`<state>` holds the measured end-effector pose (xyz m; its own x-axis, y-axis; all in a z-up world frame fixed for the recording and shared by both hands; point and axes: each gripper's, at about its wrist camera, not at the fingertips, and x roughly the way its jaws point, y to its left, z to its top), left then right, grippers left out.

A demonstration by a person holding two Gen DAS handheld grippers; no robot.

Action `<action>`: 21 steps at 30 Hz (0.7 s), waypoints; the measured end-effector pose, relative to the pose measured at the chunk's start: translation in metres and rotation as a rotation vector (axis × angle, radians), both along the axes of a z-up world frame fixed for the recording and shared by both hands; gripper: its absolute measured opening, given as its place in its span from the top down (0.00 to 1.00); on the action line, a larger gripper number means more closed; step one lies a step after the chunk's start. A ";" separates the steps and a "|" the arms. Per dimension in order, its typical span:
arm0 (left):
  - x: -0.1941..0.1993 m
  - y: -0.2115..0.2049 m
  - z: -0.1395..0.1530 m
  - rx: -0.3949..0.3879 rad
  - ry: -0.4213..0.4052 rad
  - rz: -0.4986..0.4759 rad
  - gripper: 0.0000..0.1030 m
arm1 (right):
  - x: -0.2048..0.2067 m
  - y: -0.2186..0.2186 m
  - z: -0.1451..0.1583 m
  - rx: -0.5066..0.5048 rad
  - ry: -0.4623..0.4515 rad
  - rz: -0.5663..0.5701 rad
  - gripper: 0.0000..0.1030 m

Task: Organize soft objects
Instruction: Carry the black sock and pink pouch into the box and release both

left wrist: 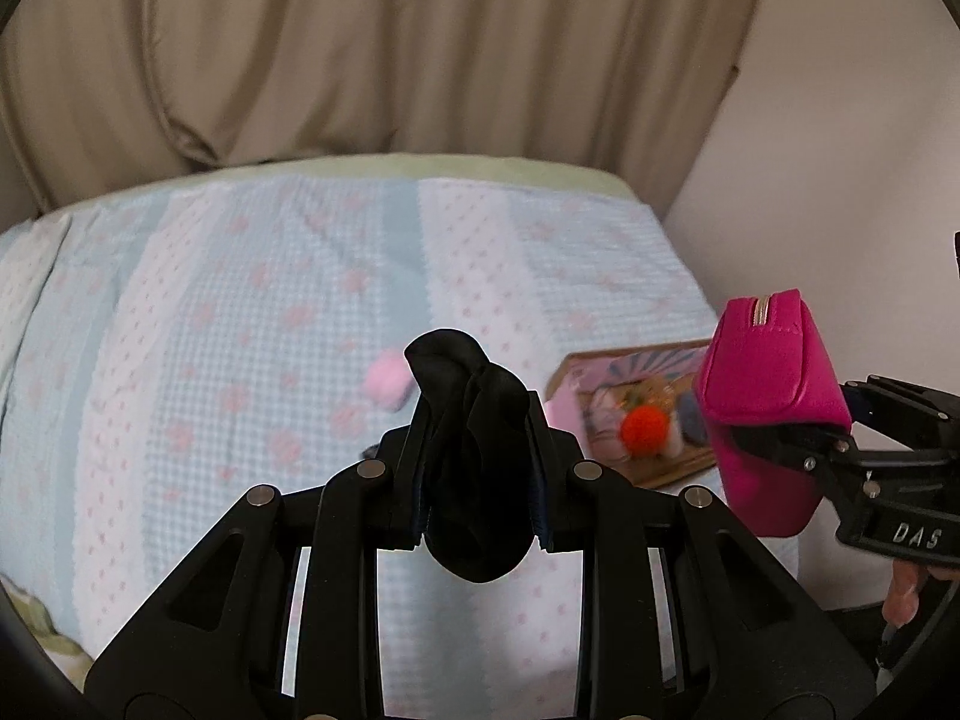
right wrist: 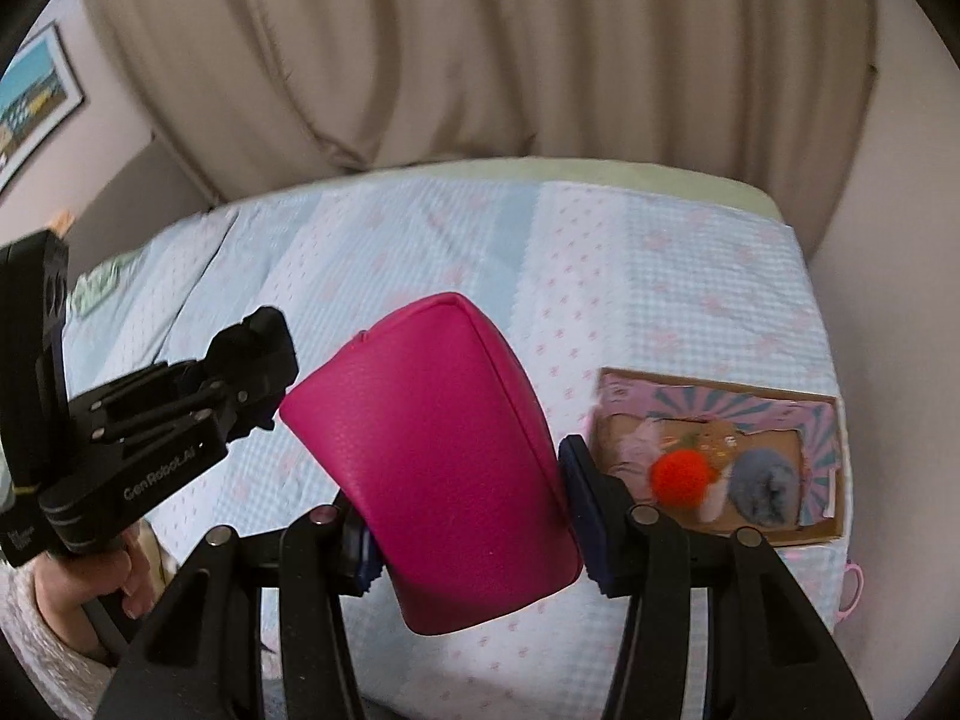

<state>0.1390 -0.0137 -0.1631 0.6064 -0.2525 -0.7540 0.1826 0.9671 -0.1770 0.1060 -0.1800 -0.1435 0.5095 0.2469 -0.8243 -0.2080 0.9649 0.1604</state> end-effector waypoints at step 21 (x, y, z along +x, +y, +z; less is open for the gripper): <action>0.066 -0.209 -0.095 0.016 0.193 -0.149 0.78 | 0.044 -0.207 -0.071 0.068 0.187 -0.271 0.54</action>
